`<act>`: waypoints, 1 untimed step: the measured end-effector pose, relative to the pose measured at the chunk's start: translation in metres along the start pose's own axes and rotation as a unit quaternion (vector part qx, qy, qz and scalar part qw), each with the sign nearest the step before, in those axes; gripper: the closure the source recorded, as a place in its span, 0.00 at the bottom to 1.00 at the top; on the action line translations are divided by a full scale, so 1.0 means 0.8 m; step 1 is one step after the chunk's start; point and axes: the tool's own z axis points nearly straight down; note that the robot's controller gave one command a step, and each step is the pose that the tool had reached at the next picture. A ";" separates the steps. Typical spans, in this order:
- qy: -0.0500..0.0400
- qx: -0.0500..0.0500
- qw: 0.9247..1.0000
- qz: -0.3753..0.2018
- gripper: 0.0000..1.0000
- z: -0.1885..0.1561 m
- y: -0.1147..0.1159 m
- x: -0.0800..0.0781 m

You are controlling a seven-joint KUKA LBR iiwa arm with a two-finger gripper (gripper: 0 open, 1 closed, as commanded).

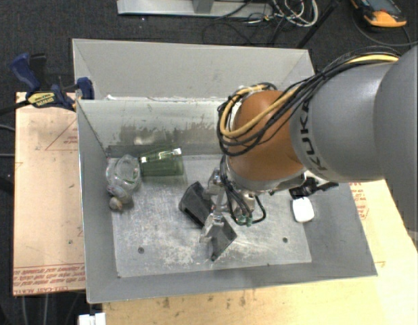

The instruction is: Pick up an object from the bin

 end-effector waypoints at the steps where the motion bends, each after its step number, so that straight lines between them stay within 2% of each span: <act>1: 0.001 0.001 1.000 -0.028 0.00 0.012 -0.006 0.004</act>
Offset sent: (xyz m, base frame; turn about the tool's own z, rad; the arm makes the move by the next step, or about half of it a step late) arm 0.0469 -0.0491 0.0369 -0.0203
